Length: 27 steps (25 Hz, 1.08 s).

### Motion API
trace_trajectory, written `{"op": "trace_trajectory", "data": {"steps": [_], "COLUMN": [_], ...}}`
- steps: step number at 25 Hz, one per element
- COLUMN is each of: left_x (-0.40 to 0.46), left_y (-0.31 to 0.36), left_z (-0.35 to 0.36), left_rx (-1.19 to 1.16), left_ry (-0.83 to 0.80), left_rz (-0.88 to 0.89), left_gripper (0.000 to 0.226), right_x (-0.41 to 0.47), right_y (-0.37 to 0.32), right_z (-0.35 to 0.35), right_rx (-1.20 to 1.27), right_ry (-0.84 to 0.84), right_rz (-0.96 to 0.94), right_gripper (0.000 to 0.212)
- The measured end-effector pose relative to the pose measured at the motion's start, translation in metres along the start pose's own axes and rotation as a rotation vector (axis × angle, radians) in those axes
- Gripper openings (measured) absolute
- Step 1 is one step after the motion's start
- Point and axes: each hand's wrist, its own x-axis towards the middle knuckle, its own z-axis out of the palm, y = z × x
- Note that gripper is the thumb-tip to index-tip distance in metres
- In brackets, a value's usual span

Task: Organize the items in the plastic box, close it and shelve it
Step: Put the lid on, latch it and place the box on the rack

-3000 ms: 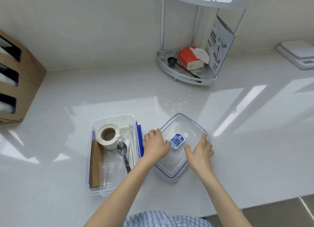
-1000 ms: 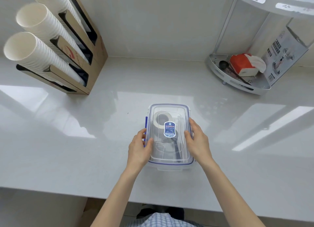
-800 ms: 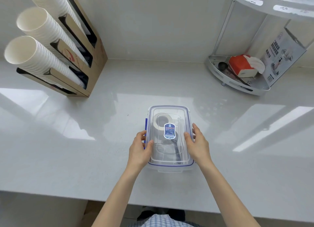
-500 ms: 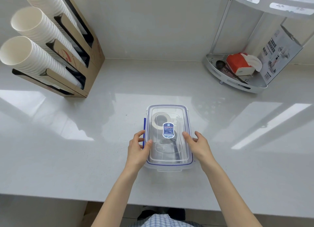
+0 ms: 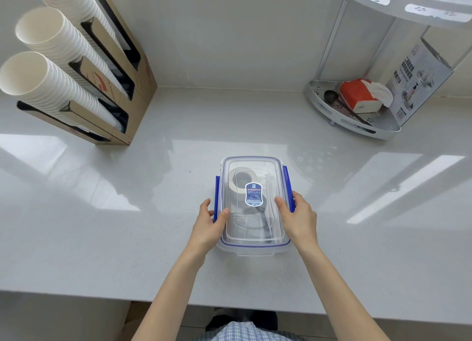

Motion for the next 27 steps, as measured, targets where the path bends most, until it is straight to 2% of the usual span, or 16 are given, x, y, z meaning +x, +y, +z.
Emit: {"op": "trace_trajectory", "data": {"steps": [4, 11, 16, 19, 23, 27], "left_x": [0.001, 0.008, 0.004, 0.003, 0.003, 0.006], "left_y": [-0.001, -0.004, -0.006, -0.006, -0.007, -0.005], "left_z": [0.0, -0.003, -0.001, 0.003, 0.01, 0.006], "left_rx": [0.007, 0.075, 0.071, 0.115, 0.297, 0.299], "left_ry": [0.018, 0.07, 0.026, 0.076, 0.164, 0.117], "left_rz": [0.001, -0.021, 0.059, 0.11, 0.185, 0.186], "left_gripper": [0.065, 0.071, 0.033, 0.029, 0.027, 0.029], "right_x": [0.0, 0.0, 0.0, 0.0, 0.001, 0.0], "right_y": [0.003, 0.004, 0.005, 0.006, 0.006, 0.005], "right_z": [0.004, 0.004, 0.004, 0.005, 0.007, 0.006], "right_rx": [-0.052, -0.072, -0.077, -0.103, -0.13, -0.119], "right_ry": [0.061, 0.07, 0.068, 0.074, 0.072, 0.051], "right_rz": [-0.048, -0.066, -0.078, -0.079, -0.075, -0.073], "right_gripper": [0.024, 0.027, 0.028, 0.03, 0.035, 0.036]}}
